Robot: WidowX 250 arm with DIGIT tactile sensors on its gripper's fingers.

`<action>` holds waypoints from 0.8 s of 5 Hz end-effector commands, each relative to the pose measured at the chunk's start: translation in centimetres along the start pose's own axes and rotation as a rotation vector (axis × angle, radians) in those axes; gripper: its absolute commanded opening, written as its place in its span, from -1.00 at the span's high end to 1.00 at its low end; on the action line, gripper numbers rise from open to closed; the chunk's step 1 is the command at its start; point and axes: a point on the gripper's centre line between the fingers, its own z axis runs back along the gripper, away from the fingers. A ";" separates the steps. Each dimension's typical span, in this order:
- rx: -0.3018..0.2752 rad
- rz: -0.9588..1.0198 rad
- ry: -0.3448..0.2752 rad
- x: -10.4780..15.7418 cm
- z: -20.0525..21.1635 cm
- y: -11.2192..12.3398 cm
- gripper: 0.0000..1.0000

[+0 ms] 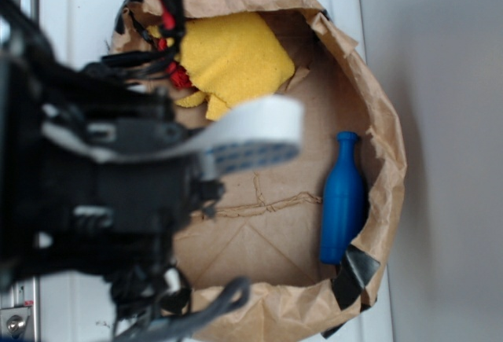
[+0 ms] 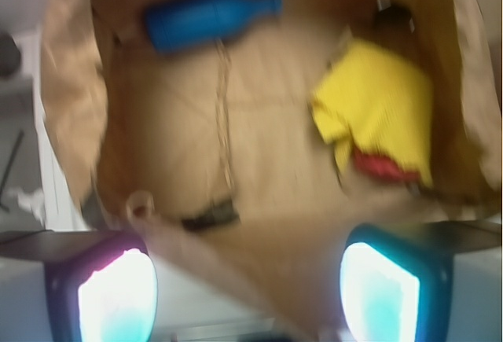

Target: Grab the yellow cloth.

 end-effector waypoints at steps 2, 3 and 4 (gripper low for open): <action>0.269 0.601 -0.075 1.7 -4.7 3.9 -1.00; 0.269 0.601 -0.075 1.7 -4.7 3.9 -1.00; 0.269 0.601 -0.075 1.7 -4.7 3.9 -1.00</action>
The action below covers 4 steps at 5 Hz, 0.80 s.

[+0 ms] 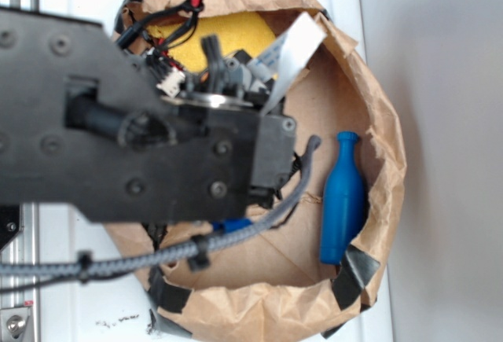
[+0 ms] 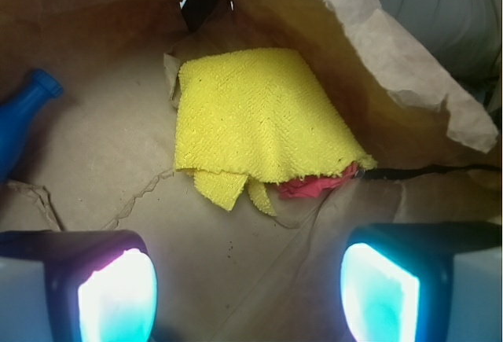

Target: Grab the yellow cloth.

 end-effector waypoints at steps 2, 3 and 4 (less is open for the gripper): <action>-0.079 0.088 -0.097 0.1 0.5 1.0 -1.00; -0.081 0.087 -0.144 1.3 -1.5 0.2 -1.00; -0.117 0.072 -0.133 2.1 -2.8 0.5 -1.00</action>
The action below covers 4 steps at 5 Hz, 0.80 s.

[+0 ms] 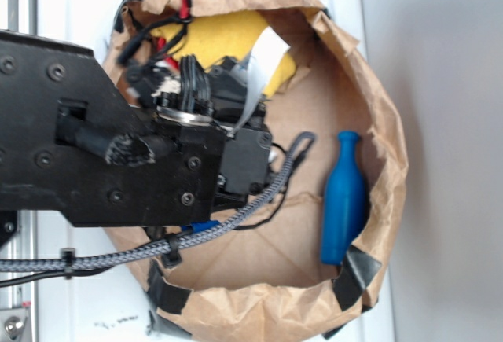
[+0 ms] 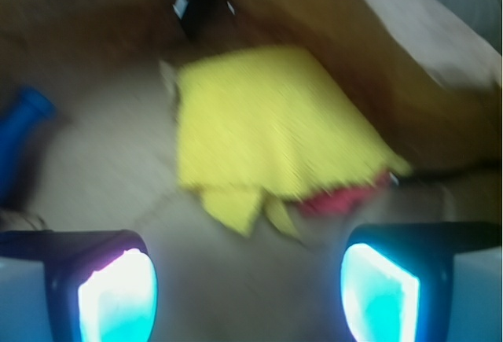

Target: Grab the yellow cloth.

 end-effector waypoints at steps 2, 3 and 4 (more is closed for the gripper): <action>-0.002 0.050 0.017 4.0 -2.4 1.0 -1.00; 0.027 0.074 0.032 4.8 -2.7 1.6 -1.00; 0.026 0.067 0.002 5.0 -2.5 2.6 -1.00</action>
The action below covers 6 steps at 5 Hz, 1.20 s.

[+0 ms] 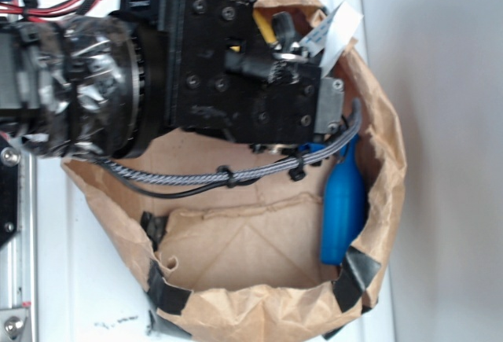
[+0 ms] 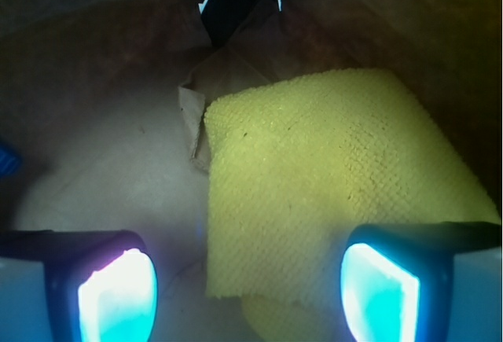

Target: Grab the yellow cloth.

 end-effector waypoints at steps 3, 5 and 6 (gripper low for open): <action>0.072 0.037 -0.186 1.5 -1.6 0.6 -1.00; 0.014 0.044 -0.173 1.5 0.0 1.0 1.00; -0.021 0.050 -0.155 1.6 1.4 1.3 1.00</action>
